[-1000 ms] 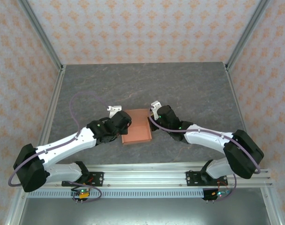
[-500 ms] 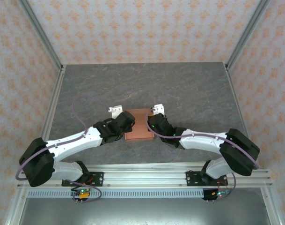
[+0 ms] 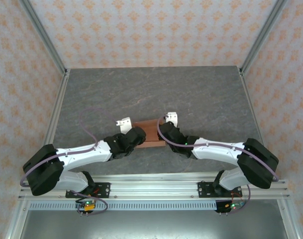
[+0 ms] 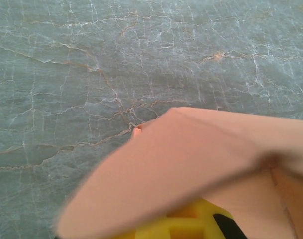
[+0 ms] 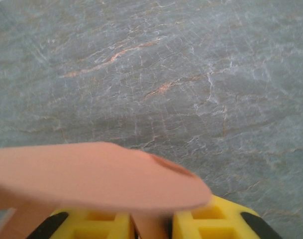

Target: Fold the paper box

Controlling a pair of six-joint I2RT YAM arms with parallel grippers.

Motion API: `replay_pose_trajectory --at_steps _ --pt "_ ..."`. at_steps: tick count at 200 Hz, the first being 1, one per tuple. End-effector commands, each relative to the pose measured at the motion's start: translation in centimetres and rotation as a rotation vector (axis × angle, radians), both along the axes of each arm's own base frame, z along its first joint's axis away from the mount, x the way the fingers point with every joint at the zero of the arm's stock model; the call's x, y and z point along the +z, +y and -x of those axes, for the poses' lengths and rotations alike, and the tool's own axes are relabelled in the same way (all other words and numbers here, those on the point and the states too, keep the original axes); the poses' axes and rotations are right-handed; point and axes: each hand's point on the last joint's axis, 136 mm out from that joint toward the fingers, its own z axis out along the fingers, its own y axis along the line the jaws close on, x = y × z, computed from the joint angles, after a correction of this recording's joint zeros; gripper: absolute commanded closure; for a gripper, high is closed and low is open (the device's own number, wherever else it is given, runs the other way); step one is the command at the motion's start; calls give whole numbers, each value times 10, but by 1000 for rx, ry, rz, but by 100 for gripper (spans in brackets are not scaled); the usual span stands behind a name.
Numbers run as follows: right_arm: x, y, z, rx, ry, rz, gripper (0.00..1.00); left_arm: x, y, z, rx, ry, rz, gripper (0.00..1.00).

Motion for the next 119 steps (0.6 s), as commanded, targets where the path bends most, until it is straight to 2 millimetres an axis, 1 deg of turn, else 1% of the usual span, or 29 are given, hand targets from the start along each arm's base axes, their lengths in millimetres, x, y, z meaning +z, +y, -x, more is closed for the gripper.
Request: replay_pose_trajectory --at_steps 1,15,38,54,84,104,119 --pt "6 9 3 -46 77 -118 72 -1 14 5 53 -11 -52 98" --pt "6 11 3 -84 113 -165 69 1 15 5 61 -16 -68 98" --pt "7 14 1 -100 137 -168 69 1 19 6 79 -21 -72 98" --pt "-1 14 3 -119 173 -178 70 1 21 6 94 -28 -71 98" --pt "-17 12 14 -166 278 -207 70 3 22 6 114 -51 -82 99" --pt "-21 7 16 -184 289 -196 69 5 20 5 117 -58 -100 98" --pt "-19 2 17 -191 288 -183 68 6 19 6 119 -68 -120 99"
